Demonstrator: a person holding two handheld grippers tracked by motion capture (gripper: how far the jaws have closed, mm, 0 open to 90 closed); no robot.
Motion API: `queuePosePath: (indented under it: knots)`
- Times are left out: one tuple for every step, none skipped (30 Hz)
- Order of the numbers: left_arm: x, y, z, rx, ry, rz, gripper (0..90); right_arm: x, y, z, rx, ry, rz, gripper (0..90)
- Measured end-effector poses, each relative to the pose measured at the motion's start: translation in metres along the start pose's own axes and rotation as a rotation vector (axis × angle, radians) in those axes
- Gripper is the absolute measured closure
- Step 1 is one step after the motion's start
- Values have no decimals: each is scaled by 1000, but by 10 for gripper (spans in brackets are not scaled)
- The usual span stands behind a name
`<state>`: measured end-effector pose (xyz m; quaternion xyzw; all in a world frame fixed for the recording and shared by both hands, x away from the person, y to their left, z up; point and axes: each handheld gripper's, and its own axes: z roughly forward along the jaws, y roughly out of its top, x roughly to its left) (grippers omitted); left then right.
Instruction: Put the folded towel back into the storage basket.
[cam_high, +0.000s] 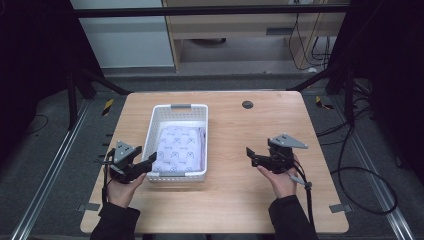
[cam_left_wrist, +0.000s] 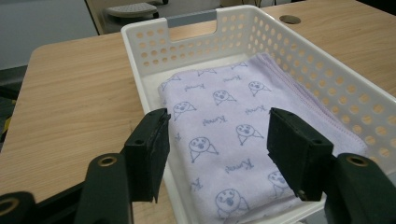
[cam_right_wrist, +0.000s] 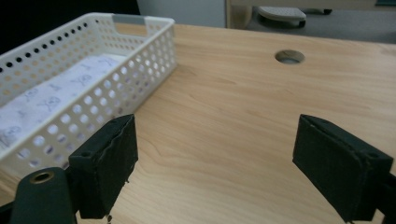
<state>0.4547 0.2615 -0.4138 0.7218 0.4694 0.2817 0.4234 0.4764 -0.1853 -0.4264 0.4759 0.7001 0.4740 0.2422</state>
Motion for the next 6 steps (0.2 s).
queuePosePath:
  knots:
    - [0, 0, 0, 0, 0, 0, 372, 0, 0, 0, 0, 0, 0, 139]
    - [2, -1, -2, -1, 6, -1, 368, -10, -8, -7, 6, -13, 10, 137]
    - [3, -2, -2, -2, 8, -4, 365, -15, -12, -10, 10, -21, 13, 136]
    - [3, -3, -3, -3, 10, -4, 362, -18, -15, -13, 13, -27, 21, 136]
    - [3, -3, -4, -3, 12, -5, 360, -23, -19, -17, 14, -34, 22, 136]
    - [3, -3, -4, -3, 12, -5, 358, -26, -22, -20, 15, -40, 24, 135]
